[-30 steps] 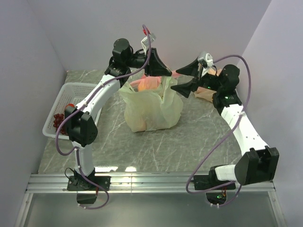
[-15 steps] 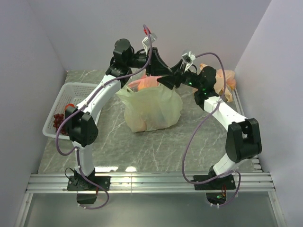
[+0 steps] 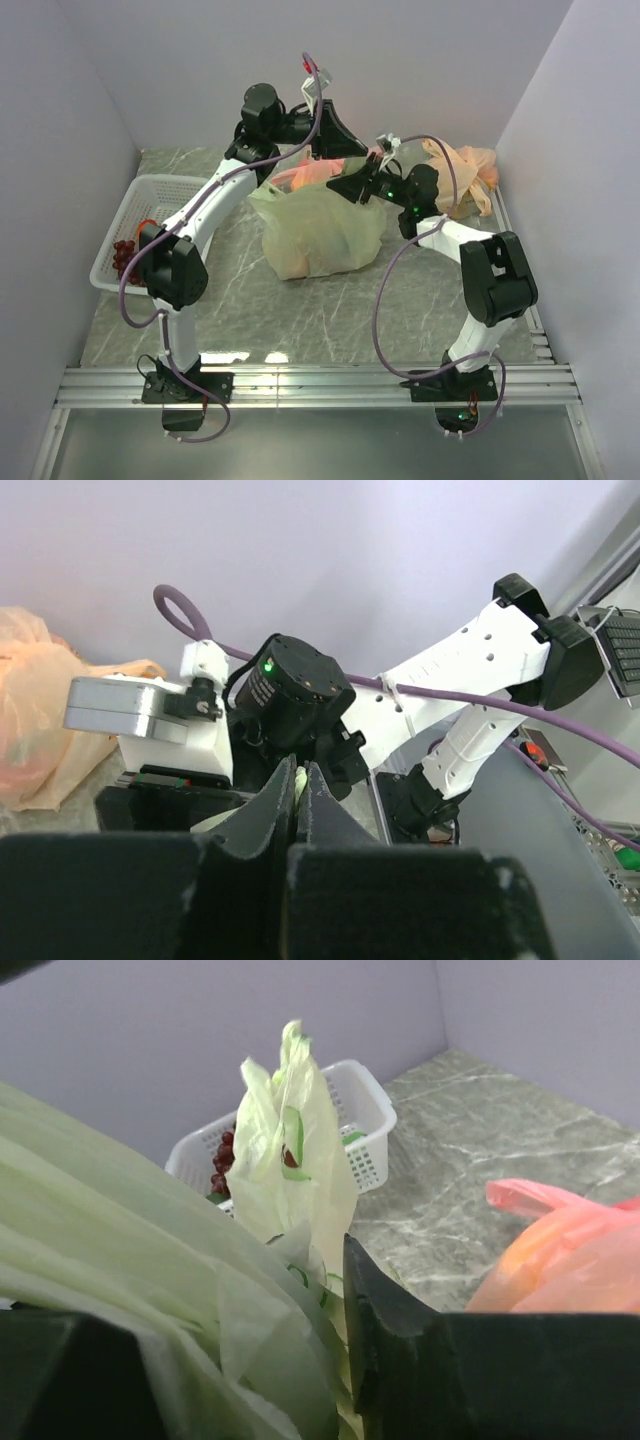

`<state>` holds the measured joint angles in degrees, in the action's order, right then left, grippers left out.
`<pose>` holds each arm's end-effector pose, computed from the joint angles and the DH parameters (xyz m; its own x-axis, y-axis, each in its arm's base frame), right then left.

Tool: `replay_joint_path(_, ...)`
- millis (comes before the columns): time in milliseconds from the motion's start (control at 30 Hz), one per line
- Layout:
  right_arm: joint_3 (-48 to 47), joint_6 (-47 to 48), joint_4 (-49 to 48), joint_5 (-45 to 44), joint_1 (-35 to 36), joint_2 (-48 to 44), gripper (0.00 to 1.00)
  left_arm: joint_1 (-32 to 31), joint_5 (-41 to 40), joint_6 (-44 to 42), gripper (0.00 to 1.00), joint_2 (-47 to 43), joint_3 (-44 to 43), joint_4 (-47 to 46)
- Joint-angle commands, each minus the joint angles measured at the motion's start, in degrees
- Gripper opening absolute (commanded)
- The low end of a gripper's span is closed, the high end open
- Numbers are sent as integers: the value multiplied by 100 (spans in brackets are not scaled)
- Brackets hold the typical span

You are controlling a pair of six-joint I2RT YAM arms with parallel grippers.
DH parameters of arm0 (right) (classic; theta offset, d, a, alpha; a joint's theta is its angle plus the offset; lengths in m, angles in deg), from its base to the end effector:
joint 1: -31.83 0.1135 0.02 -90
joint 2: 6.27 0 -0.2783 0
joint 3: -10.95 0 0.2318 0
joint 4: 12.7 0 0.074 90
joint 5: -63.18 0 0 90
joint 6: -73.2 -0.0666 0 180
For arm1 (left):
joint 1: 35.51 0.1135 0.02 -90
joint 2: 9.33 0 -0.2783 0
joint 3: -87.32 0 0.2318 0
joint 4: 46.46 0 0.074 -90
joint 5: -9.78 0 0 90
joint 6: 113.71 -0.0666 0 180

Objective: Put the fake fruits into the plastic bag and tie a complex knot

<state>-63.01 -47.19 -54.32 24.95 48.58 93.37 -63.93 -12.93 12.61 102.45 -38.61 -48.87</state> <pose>0.3548 0.1614 0.3191 -0.2293 0.2579 -0.9386 -0.9108 0.2833 0.3003 0.3609 -0.2652 0.4570 -0.3675 -0.0612 -0.9280 0.9231 -0.1458 -0.3559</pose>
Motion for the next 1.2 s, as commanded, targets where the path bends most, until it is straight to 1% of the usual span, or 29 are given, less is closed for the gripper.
replay_joint_path(0,183,-107,-121,-307,30,275,30,-102,-5,-54,0,-140,-112,-351)
replay_joint_path(33,166,-159,-147,-299,21,345,13,-111,-49,-98,0,-140,-113,-212)
replay_joint_path(67,113,-169,-78,-299,30,346,5,-93,-84,-168,0,-148,-130,-71)
replay_joint_path(100,113,-151,10,-290,12,329,0,-76,-189,-551,3,-175,-182,270)
replay_joint_path(133,121,-64,106,-290,12,224,0,-49,-320,-799,17,-262,-209,578)
replay_joint_path(167,217,-29,273,-316,-14,145,0,55,-600,-1341,30,-332,-218,1242)
replay_joint_path(233,332,-37,440,-247,-49,-66,0,196,-883,-2046,55,-577,-218,2018)
replay_joint_path(267,437,-37,502,-150,-110,-128,0,345,-1128,-2458,59,-649,-218,2927)
replay_joint_path(300,490,-11,590,-115,-120,-198,0,416,-1234,-3359,62,-710,-183,3328)
replay_joint_path(333,534,59,808,-80,-120,-303,0,478,-1349,-3925,66,-841,-139,3784)
replay_joint_path(367,587,103,924,-53,-146,-339,0,557,-1437,-4391,67,-904,-8,4137)
replay_joint_path(400,605,130,1055,-9,-163,-357,0,557,-1577,-5301,69,-948,62,4854)
replay_joint_path(433,614,121,1265,0,-181,-348,0,557,-1657,-5710,71,-992,150,5113)
replay_joint_path(500,640,-18,1311,26,-234,-331,0,566,-1719,-6344,72,-1019,536,5387)
replay_joint_path(567,605,-46,1460,0,-243,-304,0,496,-1710,-6671,73,-984,905,5432)
replay_joint_path(667,500,-11,1785,-88,-243,-243,0,338,-1772,-7206,76,-861,1292,5265)
replay_joint_path(767,316,-11,2119,-176,-234,-146,0,215,-1815,-7515,75,-606,1495,5344)
replay_joint_path(867,166,94,2550,-211,-243,-128,0,180,-1946,-7753,69,-325,1679,5450)
replay_joint_path(900,148,191,2803,-281,-243,-172,0,162,-2043,-7832,62,-202,1776,5493)
replay_joint_path(933,148,226,2962,-281,-243,-181,0,153,-2044,-7946,56,-158,1777,5563)
replay_joint_path(967,87,279,3190,-386,-243,-207,0,127,-2218,-8025,48,-122,1908,5564)
replay_joint_path(1000,52,384,3462,-517,-243,-225,0,118,-2281,-8035,38,-96,1987,5555)
replay_joint_path(1033,16,420,3943,-597,-251,-251,0,118,-2281,-8104,23,-87,2075,5599)
replay_joint_path(1067,-19,437,4166,-737,-252,-260,0,100,-2325,-8123,16,-96,2276,5582)
replay_joint_path(1100,-45,464,4420,-886,-278,-269,0,92,-2317,-8131,11,-157,2400,5469)
replay_joint_path(1133,-63,473,4893,-1010,-295,-269,0,74,-2299,-8175,5,-175,2610,5441)
replay_joint_path(1167,-141,473,5158,-1150,-322,-252,0,4,-2316,-8175,3,-201,2725,5380)
